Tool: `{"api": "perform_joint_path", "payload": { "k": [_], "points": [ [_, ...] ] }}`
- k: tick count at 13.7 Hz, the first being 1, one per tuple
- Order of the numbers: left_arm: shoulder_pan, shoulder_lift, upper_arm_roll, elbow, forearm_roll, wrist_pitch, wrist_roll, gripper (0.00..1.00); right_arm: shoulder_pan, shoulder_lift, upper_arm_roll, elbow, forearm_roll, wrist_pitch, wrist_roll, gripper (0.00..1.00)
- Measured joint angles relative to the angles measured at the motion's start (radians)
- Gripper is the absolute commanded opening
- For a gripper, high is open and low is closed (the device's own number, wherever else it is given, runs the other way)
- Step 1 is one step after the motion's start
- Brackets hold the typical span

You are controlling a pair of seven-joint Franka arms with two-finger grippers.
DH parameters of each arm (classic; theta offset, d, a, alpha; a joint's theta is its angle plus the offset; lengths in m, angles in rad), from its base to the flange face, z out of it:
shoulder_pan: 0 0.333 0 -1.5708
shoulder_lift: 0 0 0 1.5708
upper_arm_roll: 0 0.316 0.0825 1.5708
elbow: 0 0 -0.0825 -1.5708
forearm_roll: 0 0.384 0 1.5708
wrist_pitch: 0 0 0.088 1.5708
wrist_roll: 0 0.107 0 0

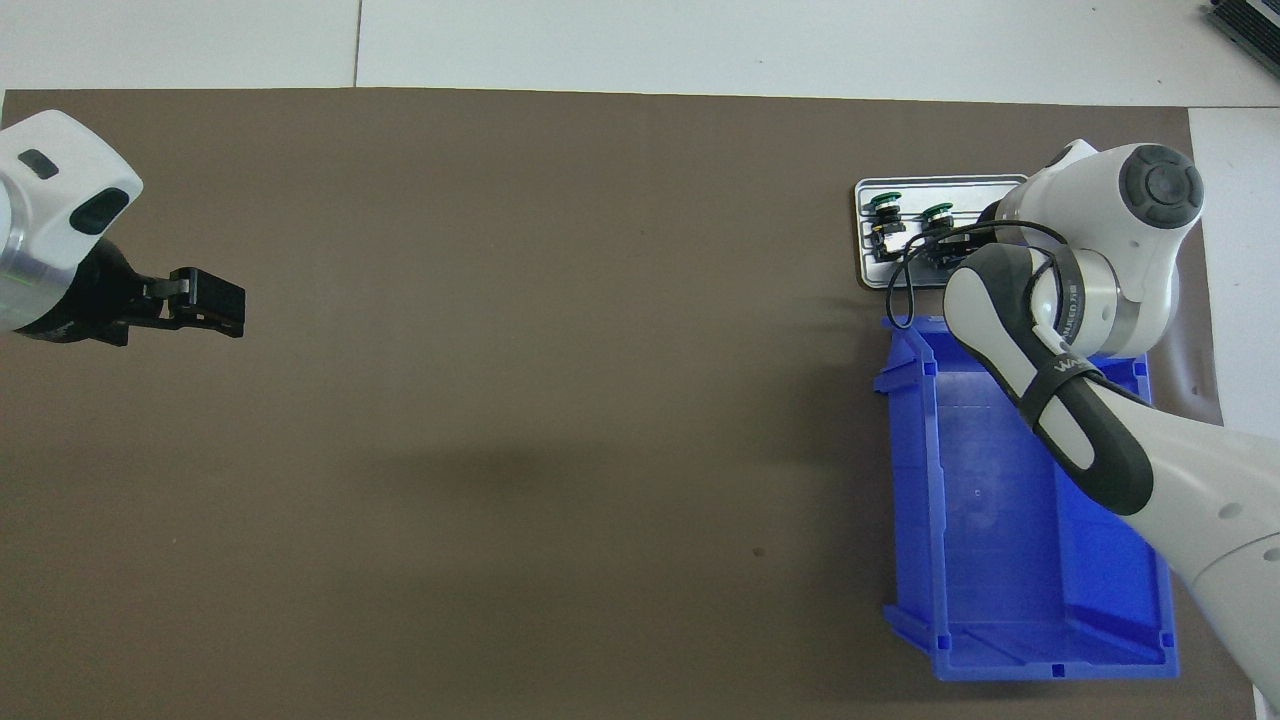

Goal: Place and press button with both arms
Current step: 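Reach the right gripper to the metal tray and grasp a green button, then lift the green button and carry it toward the table center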

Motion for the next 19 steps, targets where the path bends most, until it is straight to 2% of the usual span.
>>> {"api": "perform_joint_path", "payload": {
  "k": [5,7,9,11,13,16,19],
  "points": [
    [0.000,0.000,0.000,0.000,0.000,0.000,0.000,1.00,0.006,0.001,0.003,0.011,-0.001,0.007,-0.005,0.00],
    [0.000,0.000,0.000,0.000,0.000,0.000,0.000,1.00,0.013,-0.003,0.003,0.062,-0.024,-0.056,-0.005,0.00],
    [0.000,0.000,0.000,0.000,0.000,0.000,0.000,1.00,0.026,-0.026,0.002,0.142,-0.056,-0.176,0.074,0.00],
    [0.000,0.000,0.000,0.000,0.000,0.000,0.000,1.00,0.058,-0.078,0.002,0.217,-0.121,-0.339,0.259,0.00],
    [0.000,0.000,0.000,0.000,0.000,0.000,0.000,1.00,0.131,-0.131,0.004,0.258,-0.198,-0.462,0.490,0.00],
    [0.000,0.000,0.000,0.000,0.000,0.000,0.000,1.00,0.245,-0.163,0.009,0.263,-0.224,-0.515,0.912,0.00],
    [0.000,0.000,0.000,0.000,0.000,0.000,0.000,1.00,0.304,-0.160,0.023,0.252,-0.161,-0.517,1.295,0.00]
  ]
}}
